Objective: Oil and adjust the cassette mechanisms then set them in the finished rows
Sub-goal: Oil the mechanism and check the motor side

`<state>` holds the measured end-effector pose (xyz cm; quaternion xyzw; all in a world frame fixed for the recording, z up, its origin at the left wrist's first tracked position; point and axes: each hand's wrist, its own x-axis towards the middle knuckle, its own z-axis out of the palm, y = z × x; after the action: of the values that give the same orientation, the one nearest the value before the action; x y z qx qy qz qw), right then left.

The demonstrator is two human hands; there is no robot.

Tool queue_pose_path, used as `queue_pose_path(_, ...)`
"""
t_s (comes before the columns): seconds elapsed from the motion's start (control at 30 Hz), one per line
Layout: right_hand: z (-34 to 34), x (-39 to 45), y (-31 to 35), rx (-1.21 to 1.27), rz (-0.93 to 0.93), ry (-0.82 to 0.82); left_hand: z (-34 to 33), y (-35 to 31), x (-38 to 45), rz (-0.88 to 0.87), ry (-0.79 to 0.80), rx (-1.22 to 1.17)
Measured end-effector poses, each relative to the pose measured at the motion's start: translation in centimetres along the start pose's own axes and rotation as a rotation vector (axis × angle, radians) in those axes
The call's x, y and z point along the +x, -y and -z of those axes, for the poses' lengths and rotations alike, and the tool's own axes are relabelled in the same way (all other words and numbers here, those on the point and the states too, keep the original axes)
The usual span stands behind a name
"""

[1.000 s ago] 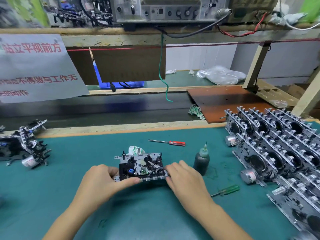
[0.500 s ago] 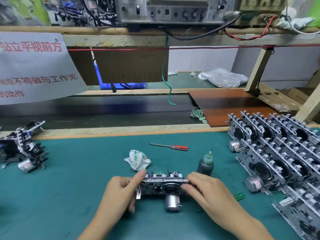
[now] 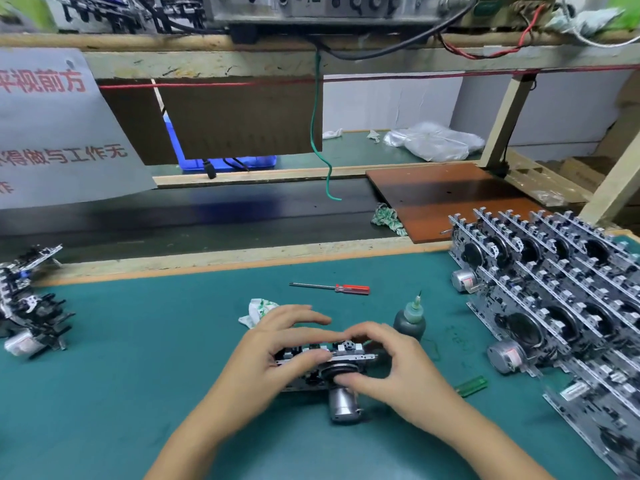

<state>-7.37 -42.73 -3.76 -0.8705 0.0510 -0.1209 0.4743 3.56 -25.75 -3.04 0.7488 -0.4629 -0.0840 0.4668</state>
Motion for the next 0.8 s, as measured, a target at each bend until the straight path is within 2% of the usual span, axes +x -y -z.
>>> queue_pose_path(0.2,0.25,0.5,0.34,-0.053,0.028,0.005,-0.11,0.06,0.08,0.022,-0.004,-0.018)
queue_pose_path(0.4,0.17,0.29,0.55,-0.06,0.017,0.032,0.29,-0.21,0.08,0.03,0.064,-0.093)
queue_pose_path(0.8,0.54,0.52,0.76,-0.104,0.052,0.04,-0.19,-0.73,-0.2,0.069,0.014,-0.151)
